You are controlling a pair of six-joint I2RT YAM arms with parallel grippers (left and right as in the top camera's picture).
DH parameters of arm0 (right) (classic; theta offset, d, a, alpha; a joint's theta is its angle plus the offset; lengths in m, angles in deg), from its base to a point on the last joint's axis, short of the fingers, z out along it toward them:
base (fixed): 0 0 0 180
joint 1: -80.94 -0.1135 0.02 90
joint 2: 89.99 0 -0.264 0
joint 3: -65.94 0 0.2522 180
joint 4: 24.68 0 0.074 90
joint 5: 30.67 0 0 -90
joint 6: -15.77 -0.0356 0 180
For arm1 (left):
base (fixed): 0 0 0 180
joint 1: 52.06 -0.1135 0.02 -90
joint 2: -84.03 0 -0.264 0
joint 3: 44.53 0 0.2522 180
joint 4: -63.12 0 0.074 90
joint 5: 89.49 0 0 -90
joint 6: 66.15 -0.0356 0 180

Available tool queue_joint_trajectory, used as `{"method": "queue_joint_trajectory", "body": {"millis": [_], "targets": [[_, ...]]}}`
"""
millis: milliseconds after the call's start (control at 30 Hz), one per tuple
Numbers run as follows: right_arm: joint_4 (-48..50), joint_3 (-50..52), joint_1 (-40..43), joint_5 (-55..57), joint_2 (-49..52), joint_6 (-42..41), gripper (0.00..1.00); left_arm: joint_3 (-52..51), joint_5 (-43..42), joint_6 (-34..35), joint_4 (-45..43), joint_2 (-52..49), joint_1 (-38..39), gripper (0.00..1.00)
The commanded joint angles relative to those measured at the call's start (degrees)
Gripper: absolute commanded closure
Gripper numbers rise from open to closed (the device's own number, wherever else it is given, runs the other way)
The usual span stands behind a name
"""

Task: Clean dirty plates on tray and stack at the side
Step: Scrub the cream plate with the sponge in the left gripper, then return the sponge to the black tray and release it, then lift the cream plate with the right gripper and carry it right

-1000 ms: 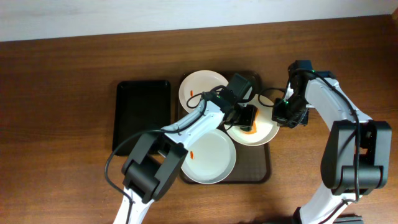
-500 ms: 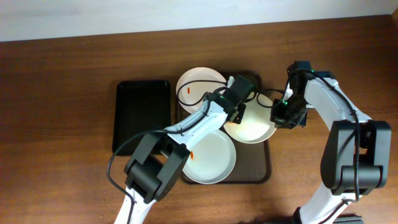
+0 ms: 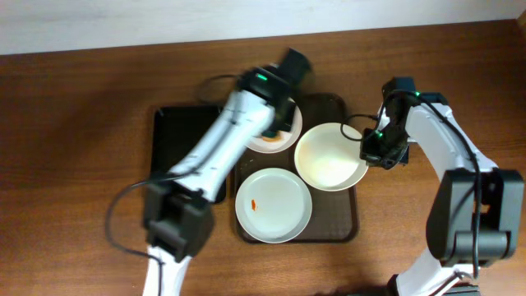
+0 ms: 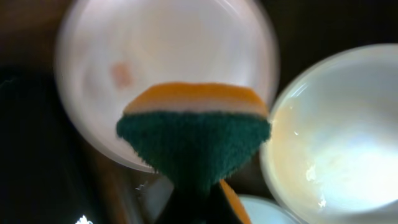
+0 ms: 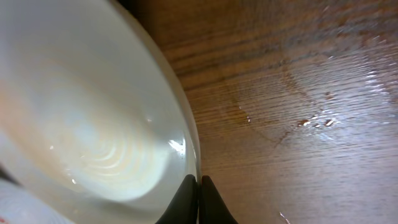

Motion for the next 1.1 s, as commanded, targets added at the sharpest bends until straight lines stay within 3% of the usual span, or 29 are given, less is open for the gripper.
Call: {"method": "queue_joint_trajectory", "body": {"millis": [0, 167, 300, 467, 500, 533, 567, 600, 667, 800, 900, 1067], "targets": [[0.04, -2.19, -0.04, -0.33, -4.26, 2.73, 0.96, 1.79, -1.90, 0.11, 5.53, 9.22, -10.10, 1.00], [0.04, -2.80, -0.04, -2.62, -6.64, 5.25, 0.96, -2.54, -2.99, -4.90, 13.66, 10.05, -20.70, 1.00], [-0.37, -3.58, -0.04, -4.24, -7.63, 5.29, 0.96, -14.01, -12.17, -8.92, 6.62, 10.05, -24.50, 1.00], [-1.09, -5.46, -0.04, -5.35, -7.67, 6.12, 0.96, -23.89, -7.63, -8.87, 0.48, 10.05, -27.93, 0.97], [-1.27, -5.92, -0.04, -5.35, -7.67, 6.12, 0.96, -23.98, -7.63, -8.87, 0.44, 10.05, -28.17, 0.90], [-1.66, -6.45, -0.07, -5.33, -7.67, 6.12, 0.96, -23.98, -7.65, -8.87, 0.50, 10.10, -28.30, 0.64], [-1.81, -6.45, -0.04, -5.33, -7.67, 6.12, 0.96, -23.96, -7.80, -8.90, 0.79, 10.60, -28.39, 0.51], [-2.10, -6.27, -0.04, -5.03, -7.61, 6.12, 0.90, -23.80, -7.80, -8.90, 1.22, 11.19, -28.50, 0.33], [-1.46, -4.68, -0.04, -1.55, -7.50, 6.08, 0.70, -23.19, -7.80, -8.90, 1.64, 13.33, -28.55, 0.18], [4.07, 1.14, -0.02, -1.25, -4.81, 6.10, 0.59, -21.44, -7.82, -8.90, 1.40, 21.44, -28.55, 0.07], [9.73, 5.11, 0.02, -1.22, -1.42, 6.10, 0.58, -21.38, -7.58, -8.90, 0.90, 28.81, -28.94, 0.00], [12.39, 6.08, 0.02, -0.17, 2.49, 6.08, 0.60, -21.38, -7.58, -8.87, 0.94, 37.86, -34.12, 0.00]]}}
